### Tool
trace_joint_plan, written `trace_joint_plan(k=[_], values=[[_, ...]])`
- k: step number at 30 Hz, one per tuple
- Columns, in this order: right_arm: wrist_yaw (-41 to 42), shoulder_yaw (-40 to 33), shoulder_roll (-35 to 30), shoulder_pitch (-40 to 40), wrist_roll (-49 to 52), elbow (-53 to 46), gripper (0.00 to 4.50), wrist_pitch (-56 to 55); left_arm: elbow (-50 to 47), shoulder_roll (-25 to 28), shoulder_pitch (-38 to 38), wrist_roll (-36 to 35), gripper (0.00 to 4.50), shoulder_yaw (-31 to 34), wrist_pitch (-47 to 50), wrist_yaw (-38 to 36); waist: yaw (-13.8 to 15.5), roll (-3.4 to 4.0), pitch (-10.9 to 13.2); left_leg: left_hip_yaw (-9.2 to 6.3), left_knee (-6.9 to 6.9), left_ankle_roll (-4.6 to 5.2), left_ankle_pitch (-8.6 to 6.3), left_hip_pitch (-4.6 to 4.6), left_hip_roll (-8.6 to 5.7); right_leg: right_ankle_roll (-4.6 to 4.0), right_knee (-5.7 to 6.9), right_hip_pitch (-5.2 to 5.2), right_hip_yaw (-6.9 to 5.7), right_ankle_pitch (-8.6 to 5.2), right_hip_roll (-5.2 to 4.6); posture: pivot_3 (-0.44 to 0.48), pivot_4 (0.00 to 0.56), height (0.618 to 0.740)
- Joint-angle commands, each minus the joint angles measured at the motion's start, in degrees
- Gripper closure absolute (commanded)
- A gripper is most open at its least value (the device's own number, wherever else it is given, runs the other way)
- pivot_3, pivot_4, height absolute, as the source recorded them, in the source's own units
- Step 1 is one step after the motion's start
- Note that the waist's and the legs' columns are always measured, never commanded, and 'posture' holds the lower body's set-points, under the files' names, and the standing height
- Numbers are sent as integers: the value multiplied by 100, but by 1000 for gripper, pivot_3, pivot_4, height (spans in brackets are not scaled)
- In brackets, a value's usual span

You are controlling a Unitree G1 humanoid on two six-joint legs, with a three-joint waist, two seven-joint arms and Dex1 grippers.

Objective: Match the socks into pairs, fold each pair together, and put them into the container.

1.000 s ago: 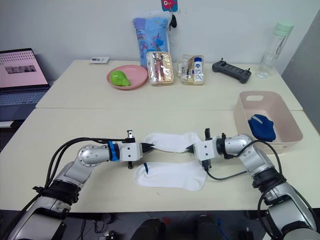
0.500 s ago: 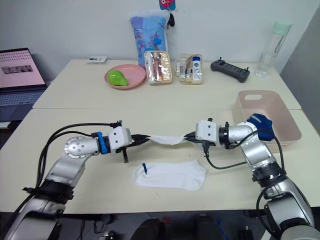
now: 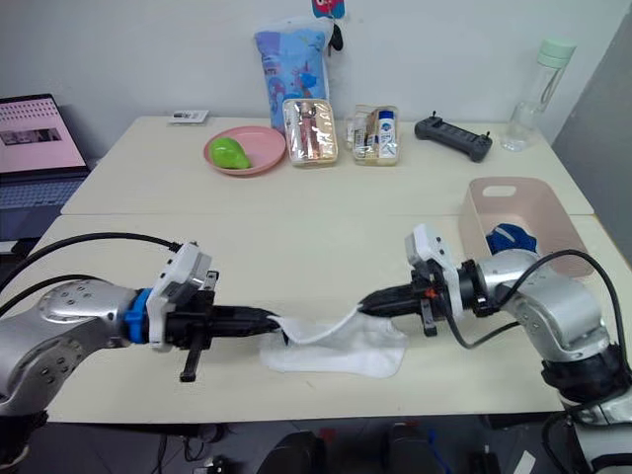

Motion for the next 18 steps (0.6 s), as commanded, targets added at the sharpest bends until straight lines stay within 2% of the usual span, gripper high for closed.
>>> trace_joint_plan(k=[1,5,8,13,18], values=[[-271,-244,-54,309,672,-595,4500,516,-477,278,411,-75,4452,164,124,-220,1,2,1,2,0,0,0,0,-1,0,0,0,2,0,-1,0,150,740],[-526,-201,-39,571,709,-638,4500,574,-459,231,567,60,4452,3,171,-49,3,2,1,3,2,0,0,4,-2,0,2,5,3,0,-1,0,150,740],[-684,-65,4,637,419,-389,4500,401,-229,135,557,510,4452,-299,-3,24,3,2,1,7,2,0,0,8,-4,0,2,6,4,0,0,0,150,740],[-714,418,91,500,-604,289,4500,-503,671,-222,-118,1641,4452,-1112,-645,76,14,0,2,9,0,1,0,11,-6,0,2,8,6,0,2,0,150,740],[-596,675,223,307,-1240,896,4500,-1150,1372,-719,-910,2188,4452,-1529,-875,114,13,-3,3,18,1,2,-1,9,-8,2,1,5,15,0,3,0,150,740]])
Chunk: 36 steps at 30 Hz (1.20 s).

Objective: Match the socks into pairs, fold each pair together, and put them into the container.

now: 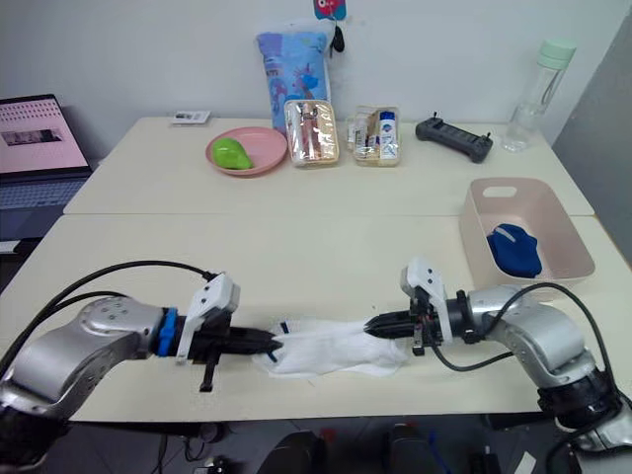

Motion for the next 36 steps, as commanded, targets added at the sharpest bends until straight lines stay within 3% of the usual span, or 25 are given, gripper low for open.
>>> trace_joint_plan(k=[1,10,14,21,25,30,36], values=[[96,75,36,-160,-398,283,4500,-525,332,-211,-473,368,4452,-184,-217,-16,1,-1,0,-1,0,1,0,-3,0,1,0,-2,-1,0,0,0,150,740],[111,186,246,-286,-1037,939,4500,-1064,1006,-468,-1036,1169,4452,-715,-733,-323,-2,-1,0,-3,3,1,0,-7,1,1,3,-6,0,0,0,0,150,740],[-123,-124,456,-330,-1007,999,3450,-1039,1314,-649,-1139,1344,3568,-600,-954,-205,-4,-1,0,-5,4,1,0,-8,1,1,4,-6,-2,0,0,0,150,740],[-70,-747,113,-51,-670,563,999,-617,1069,-729,-788,773,1273,383,-605,71,-5,-1,0,-7,4,1,-1,-11,1,1,2,-8,-2,0,-2,0,150,740],[-106,-1093,-146,405,-224,73,999,2,339,-641,-166,423,1273,947,-265,265,-9,-1,0,-9,3,1,-1,-12,4,1,2,-8,-2,0,-3,0,150,740],[-203,-1087,-275,720,-65,-309,999,341,-463,-591,471,265,1273,1020,75,473,-7,0,0,-8,3,1,-1,-6,4,0,5,-1,-1,1,-4,0,150,740],[-269,-1004,-291,762,-143,-381,999,389,-674,-665,891,412,1273,1004,268,952,-6,0,0,-8,4,1,-1,-6,3,1,4,-1,-2,1,-4,0,150,740]])
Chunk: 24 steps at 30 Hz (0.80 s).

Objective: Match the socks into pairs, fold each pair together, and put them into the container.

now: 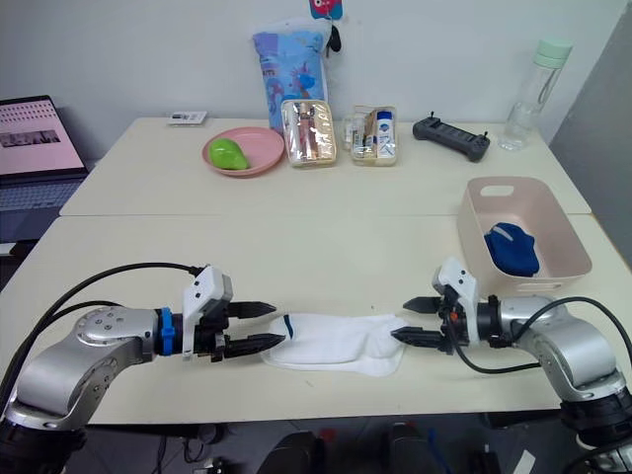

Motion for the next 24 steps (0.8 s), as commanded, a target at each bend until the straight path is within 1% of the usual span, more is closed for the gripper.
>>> trace_joint_plan(k=[1,3,5,8,11,12,17,24], values=[[-26,-34,-91,-14,46,-166,999,-10,-214,1,142,38,1273,105,76,277,0,0,0,0,0,0,0,0,0,0,0,0,0,0,0,0,150,740],[5,-23,-141,-2,17,-166,999,-21,-252,3,197,-20,1273,155,166,376,4,0,0,-1,0,0,0,0,0,0,0,0,-1,0,0,0,150,740],[34,-7,-180,3,-21,-127,999,-65,-348,-52,253,-267,1273,274,336,432,8,0,0,0,0,0,0,-1,-1,0,-1,0,-1,0,0,0,150,740],[30,9,-181,-11,-42,-75,955,-116,-543,-177,414,-682,1836,471,660,520,9,0,0,-1,0,0,0,-1,0,0,-1,0,-1,0,0,0,150,740],[33,-4,-195,11,-35,-68,955,-137,-605,-74,564,-693,2865,578,690,545,6,0,0,-1,-1,0,0,0,0,0,-1,0,0,0,0,0,150,740],[38,-6,-201,28,-41,-62,955,-155,-629,-28,592,-702,3133,624,714,561,6,0,0,-1,-1,0,0,0,0,0,-1,0,-1,0,0,0,150,740],[23,12,-191,73,-57,-55,955,-210,-663,76,691,-728,3133,694,769,598,12,0,0,0,-1,0,0,-1,-1,0,-2,0,-1,0,0,0,150,740],[38,22,-203,84,-6,-107,955,-165,-742,-7,637,-821,3133,591,813,705,13,0,0,0,-1,0,0,0,-1,0,-2,0,1,0,0,0,150,740]])
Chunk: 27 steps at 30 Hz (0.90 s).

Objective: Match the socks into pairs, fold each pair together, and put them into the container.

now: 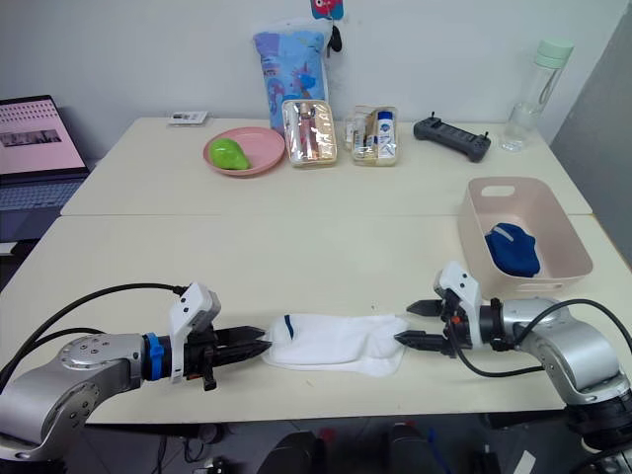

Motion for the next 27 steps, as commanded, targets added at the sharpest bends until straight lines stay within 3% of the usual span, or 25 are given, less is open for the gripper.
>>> trace_joint_plan(k=[1,15,18,22,26,27], values=[[47,-36,-90,6,53,-129,955,-39,-243,-25,-67,-114,3133,39,5,68,0,0,0,0,0,0,0,0,0,0,0,0,0,0,0,0,150,740],[34,21,-181,68,49,-139,955,-71,-1,-154,-262,284,3133,-533,-183,275,3,0,0,1,0,0,0,0,0,0,0,0,0,0,0,0,150,740],[31,21,-174,69,48,-134,1590,-80,44,-163,-293,320,3334,-564,-193,307,3,0,0,0,0,0,0,0,0,0,0,0,-1,0,0,0,150,740],[12,29,-121,49,87,-151,3011,-53,52,-133,-264,296,4403,-506,-194,290,3,0,0,0,0,0,0,0,0,0,0,0,-1,0,0,0,150,740],[2,60,-62,16,105,-161,4491,-18,44,-102,-233,276,4500,-435,-185,272,3,0,0,0,0,0,0,0,0,0,0,0,-1,0,0,0,150,740],[21,55,-65,13,113,-165,4491,-10,39,-100,-226,268,4500,-419,-177,276,3,0,0,0,0,0,0,0,0,0,0,0,-1,0,0,0,150,740]])
